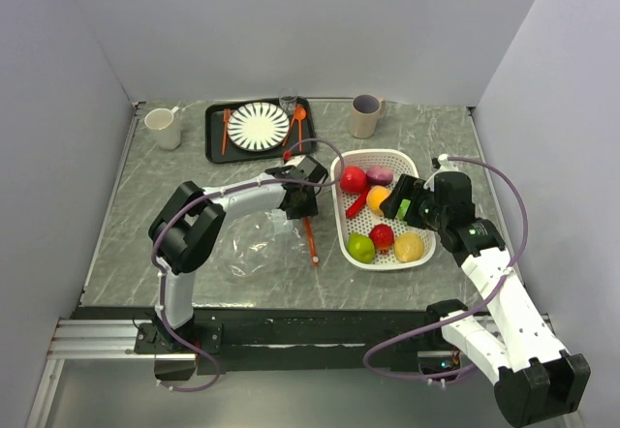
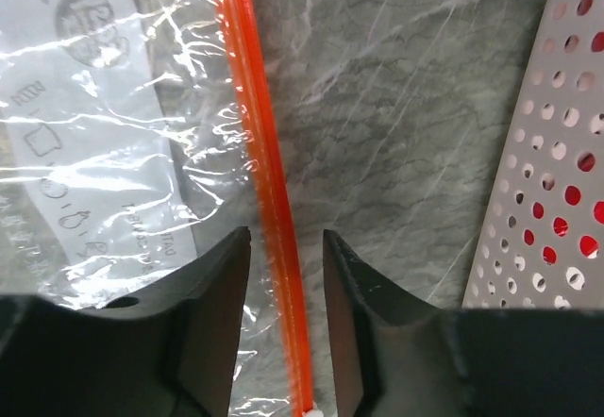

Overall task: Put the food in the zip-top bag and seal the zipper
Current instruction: Pick up the zipper food storage bag at the center of the board.

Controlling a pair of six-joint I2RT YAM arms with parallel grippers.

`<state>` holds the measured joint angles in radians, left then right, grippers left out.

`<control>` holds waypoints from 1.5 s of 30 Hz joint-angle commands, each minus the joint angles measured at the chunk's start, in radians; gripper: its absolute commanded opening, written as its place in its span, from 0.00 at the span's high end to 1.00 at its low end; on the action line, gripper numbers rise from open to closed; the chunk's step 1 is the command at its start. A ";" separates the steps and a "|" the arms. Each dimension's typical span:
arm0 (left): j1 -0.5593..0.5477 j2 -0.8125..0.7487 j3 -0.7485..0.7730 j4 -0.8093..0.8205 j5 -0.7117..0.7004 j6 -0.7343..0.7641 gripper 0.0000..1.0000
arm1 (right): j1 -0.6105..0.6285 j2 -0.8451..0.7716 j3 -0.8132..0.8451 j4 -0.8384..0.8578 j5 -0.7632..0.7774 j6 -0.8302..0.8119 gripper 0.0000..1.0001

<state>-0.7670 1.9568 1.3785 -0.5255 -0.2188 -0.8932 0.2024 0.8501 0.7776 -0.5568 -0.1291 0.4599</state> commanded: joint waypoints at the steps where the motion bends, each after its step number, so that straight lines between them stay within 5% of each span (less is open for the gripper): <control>1: 0.002 0.013 0.007 0.030 0.045 0.022 0.65 | -0.004 -0.014 0.031 -0.006 -0.015 0.003 0.00; 3: 0.002 0.013 -0.004 0.039 0.055 0.020 0.73 | -0.004 -0.016 0.031 -0.006 -0.021 0.009 0.00; 9: 0.005 0.028 -0.012 0.044 0.071 0.031 0.76 | -0.003 -0.011 0.040 -0.012 -0.027 0.005 0.00; 12: 0.006 0.018 -0.007 0.030 0.065 0.036 0.57 | -0.004 -0.006 0.045 -0.022 -0.026 0.005 0.00; 45: 0.006 0.108 0.186 -0.186 -0.039 0.043 0.49 | -0.004 0.038 0.068 -0.029 -0.024 -0.063 0.00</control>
<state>-0.7624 2.0487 1.5284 -0.6727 -0.2558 -0.8581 0.2024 0.8845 0.7853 -0.5880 -0.1589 0.4225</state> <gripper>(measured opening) 0.501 0.998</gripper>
